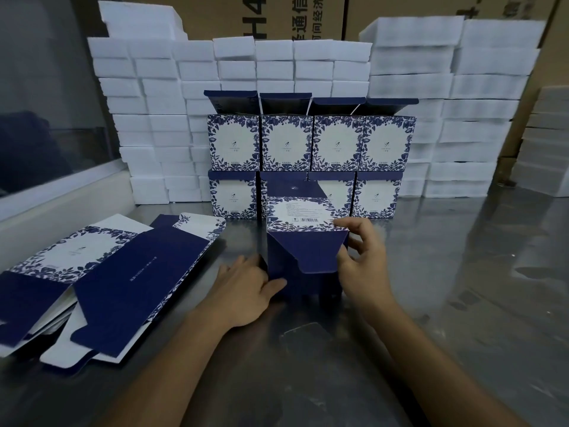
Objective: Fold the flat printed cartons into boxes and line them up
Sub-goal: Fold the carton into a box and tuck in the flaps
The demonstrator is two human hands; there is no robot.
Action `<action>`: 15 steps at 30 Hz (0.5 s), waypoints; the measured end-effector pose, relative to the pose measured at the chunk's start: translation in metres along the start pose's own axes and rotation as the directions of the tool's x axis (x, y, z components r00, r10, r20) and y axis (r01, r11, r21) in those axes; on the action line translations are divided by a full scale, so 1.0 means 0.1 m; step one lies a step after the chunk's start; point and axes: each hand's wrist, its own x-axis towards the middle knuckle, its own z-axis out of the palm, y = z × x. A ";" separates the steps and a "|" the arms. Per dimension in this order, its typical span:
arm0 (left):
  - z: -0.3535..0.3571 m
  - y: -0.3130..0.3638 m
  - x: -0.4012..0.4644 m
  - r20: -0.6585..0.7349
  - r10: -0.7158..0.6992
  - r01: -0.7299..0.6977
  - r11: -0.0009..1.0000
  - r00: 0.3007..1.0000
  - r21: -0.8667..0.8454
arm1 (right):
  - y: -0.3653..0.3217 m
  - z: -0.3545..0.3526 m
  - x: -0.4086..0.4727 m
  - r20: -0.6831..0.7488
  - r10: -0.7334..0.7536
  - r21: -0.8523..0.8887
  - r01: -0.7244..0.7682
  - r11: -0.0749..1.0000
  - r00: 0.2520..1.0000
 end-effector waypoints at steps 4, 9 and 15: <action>-0.03 0.13 -0.09 -0.222 -0.053 -0.017 0.953 0.974 -0.301 | -0.05 0.00 -0.01 0.024 -0.009 0.106 0.007 0.994 1.000; -0.08 0.27 -0.11 -0.528 -0.011 -0.227 0.895 0.849 -0.384 | -0.19 0.04 -0.04 0.078 0.075 0.263 -0.093 0.960 0.994; -0.11 0.24 -0.07 -0.545 -0.056 -0.288 0.801 0.836 -0.524 | -0.22 0.06 0.01 -0.019 0.153 0.279 -0.142 0.950 0.988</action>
